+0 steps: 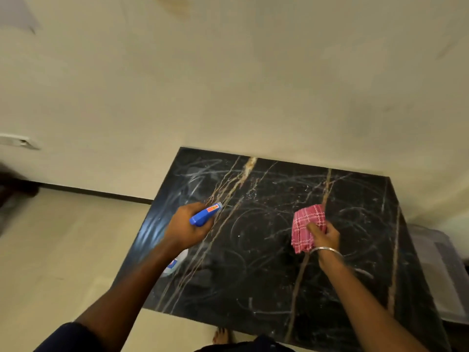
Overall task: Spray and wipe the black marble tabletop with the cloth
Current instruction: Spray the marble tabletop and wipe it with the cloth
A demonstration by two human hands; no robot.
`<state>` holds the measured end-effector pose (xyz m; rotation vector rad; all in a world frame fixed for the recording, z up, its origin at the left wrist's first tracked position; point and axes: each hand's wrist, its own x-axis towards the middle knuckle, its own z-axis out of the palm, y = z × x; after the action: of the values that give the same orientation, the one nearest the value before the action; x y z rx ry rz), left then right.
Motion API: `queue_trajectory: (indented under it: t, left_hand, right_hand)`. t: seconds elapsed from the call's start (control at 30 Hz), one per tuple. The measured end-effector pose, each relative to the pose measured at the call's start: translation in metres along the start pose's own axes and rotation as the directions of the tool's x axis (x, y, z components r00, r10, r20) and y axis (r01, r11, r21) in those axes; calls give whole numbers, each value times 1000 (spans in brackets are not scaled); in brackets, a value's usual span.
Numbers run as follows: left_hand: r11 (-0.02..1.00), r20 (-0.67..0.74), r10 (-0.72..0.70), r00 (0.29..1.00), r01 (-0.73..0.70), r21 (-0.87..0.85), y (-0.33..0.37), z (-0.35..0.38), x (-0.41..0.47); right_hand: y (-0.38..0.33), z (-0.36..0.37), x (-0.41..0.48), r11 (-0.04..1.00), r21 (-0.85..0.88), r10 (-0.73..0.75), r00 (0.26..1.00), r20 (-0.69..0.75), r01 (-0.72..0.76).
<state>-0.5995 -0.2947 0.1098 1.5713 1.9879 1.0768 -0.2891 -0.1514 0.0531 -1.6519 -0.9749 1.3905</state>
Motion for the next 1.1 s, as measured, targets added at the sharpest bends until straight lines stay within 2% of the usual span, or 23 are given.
queue_trajectory:
  t: [0.23,0.4,0.57,0.7,0.9,1.0,1.1]
  left_hand:
    - [962,-189,-269,944,271,-16,-20,-24,-12]
    - [929,-244,-370,896,364,-72,-29,-33,-5]
    - [909,-231,-417,879,407,-91,-51,-45,10]
    - [893,-210,-450,868,443,-82,-69,-57,22]
    - [897,-214,-441,872,435,-77,-95,-69,27]
    - [895,-224,-445,867,435,-96,-105,-75,29]
    - [902,-226,-432,873,412,-132,-111,-78,30]
  right_hand:
    - [3,5,-2,983,-172,-47,996,77,59]
    - [12,16,2,971,-226,-52,993,106,75]
    - [17,30,14,949,-300,-67,993,95,93]
    - [22,50,18,951,-301,-57,998,32,64]
    - [19,91,17,933,-348,-84,995,52,96]
    - [9,117,20,891,-421,-149,985,84,171]
    - [-1,150,29,780,-534,-287,945,160,327]
